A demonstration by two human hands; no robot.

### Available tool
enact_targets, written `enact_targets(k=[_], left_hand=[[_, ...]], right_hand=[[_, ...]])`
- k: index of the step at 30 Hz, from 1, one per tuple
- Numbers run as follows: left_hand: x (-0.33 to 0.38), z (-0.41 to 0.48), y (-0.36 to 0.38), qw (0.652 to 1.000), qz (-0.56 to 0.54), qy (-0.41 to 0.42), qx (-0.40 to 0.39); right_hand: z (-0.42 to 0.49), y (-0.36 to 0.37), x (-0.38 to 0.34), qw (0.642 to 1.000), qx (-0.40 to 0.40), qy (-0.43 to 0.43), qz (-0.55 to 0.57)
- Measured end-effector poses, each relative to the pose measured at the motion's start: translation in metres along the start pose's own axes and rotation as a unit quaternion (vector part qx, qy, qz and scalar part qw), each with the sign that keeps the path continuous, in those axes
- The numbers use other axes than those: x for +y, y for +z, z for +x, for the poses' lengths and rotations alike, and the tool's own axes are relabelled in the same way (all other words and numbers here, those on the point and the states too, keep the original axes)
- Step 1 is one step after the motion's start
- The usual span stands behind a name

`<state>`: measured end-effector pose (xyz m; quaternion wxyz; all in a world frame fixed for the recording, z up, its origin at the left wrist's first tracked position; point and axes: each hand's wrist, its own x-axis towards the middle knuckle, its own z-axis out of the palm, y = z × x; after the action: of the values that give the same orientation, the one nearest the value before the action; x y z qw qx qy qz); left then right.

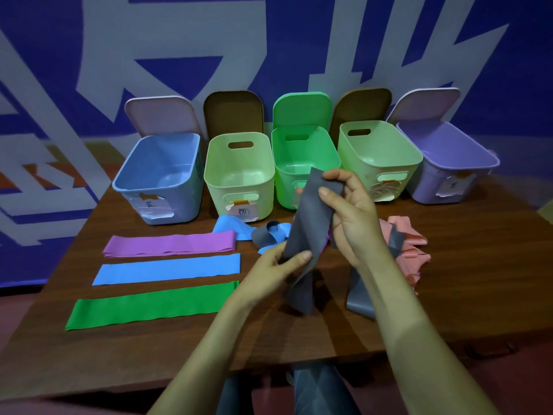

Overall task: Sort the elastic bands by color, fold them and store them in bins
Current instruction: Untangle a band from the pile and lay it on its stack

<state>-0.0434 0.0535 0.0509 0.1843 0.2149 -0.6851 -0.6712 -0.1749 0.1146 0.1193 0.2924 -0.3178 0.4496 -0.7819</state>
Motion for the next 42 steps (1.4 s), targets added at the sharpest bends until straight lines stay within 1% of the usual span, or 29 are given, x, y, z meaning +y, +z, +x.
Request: enact_targets(k=[2,3,5,6,7,9,11,12,13,14,15,16,18,20,23,26,29,30,32,34,35,37,40,42], left_hand=[[-0.003,0.008,-0.008,0.999,0.035,0.002,0.032],[-0.004,0.013,-0.014,0.997,0.068,-0.001,0.045],[-0.008,0.023,-0.026,0.984,0.171,-0.005,0.058],[-0.012,0.026,-0.032,0.973,0.223,-0.010,0.065],[-0.015,0.027,-0.037,0.964,0.252,-0.025,0.075],[-0.019,0.024,-0.043,0.963,0.236,-0.076,0.104],[-0.019,0.019,-0.045,0.966,0.190,-0.111,0.138],[-0.016,0.017,-0.046,0.969,0.144,-0.122,0.161],[-0.011,0.015,-0.048,0.972,0.064,-0.141,0.178],[-0.003,0.013,-0.048,0.968,-0.050,-0.165,0.182],[0.003,0.011,-0.051,0.953,-0.165,-0.187,0.171],[0.008,0.009,-0.054,0.934,-0.256,-0.197,0.154],[0.017,0.006,-0.062,0.898,-0.385,-0.183,0.113],[0.023,0.005,-0.069,0.878,-0.448,-0.144,0.089],[0.026,0.003,-0.079,0.876,-0.465,-0.102,0.079],[0.029,0.003,-0.089,0.884,-0.445,-0.120,0.074],[0.022,0.004,-0.097,0.877,-0.448,-0.145,0.090],[0.021,0.003,-0.097,0.876,-0.451,-0.146,0.092],[0.021,0.001,-0.095,0.884,-0.440,-0.126,0.098],[0.025,-0.002,-0.091,0.910,-0.381,-0.115,0.118],[0.027,-0.001,-0.090,0.923,-0.337,-0.115,0.145],[0.029,0.000,-0.093,0.938,-0.248,-0.115,0.213],[0.028,0.002,-0.103,0.941,-0.156,-0.088,0.289],[0.028,0.001,-0.109,0.941,-0.132,-0.067,0.305]], right_hand=[[0.007,0.004,-0.004,1.000,0.022,-0.021,0.000],[0.010,0.006,-0.008,0.999,0.031,-0.023,0.021],[0.017,0.007,-0.015,0.996,0.038,-0.017,0.085],[0.020,0.007,-0.019,0.994,0.036,-0.020,0.103],[0.023,0.007,-0.022,0.993,0.039,-0.024,0.108],[0.029,0.004,-0.024,0.992,0.052,-0.027,0.111],[0.033,0.001,-0.026,0.990,0.071,-0.021,0.121],[0.036,-0.001,-0.026,0.988,0.078,-0.021,0.128],[0.038,-0.002,-0.027,0.987,0.085,-0.025,0.132],[0.040,-0.003,-0.028,0.986,0.093,-0.028,0.136],[0.042,-0.004,-0.028,0.984,0.106,-0.029,0.138],[0.044,-0.004,-0.027,0.982,0.124,-0.028,0.139],[0.048,-0.007,-0.024,0.978,0.157,-0.024,0.134],[0.050,-0.012,-0.019,0.974,0.184,-0.014,0.130],[0.051,-0.020,-0.014,0.967,0.222,0.019,0.122],[0.048,-0.027,-0.010,0.967,0.233,0.022,0.104],[0.046,-0.032,-0.003,0.967,0.242,0.022,0.079],[0.045,-0.033,0.000,0.967,0.243,0.018,0.070],[0.044,-0.036,0.006,0.969,0.243,0.005,0.044],[0.043,-0.040,0.010,0.970,0.243,-0.004,0.004],[0.042,-0.042,0.012,0.969,0.246,-0.006,-0.020],[0.041,-0.045,0.015,0.967,0.246,-0.005,-0.057],[0.040,-0.044,0.022,0.967,0.237,-0.008,-0.097],[0.039,-0.042,0.028,0.965,0.233,-0.016,-0.119]])
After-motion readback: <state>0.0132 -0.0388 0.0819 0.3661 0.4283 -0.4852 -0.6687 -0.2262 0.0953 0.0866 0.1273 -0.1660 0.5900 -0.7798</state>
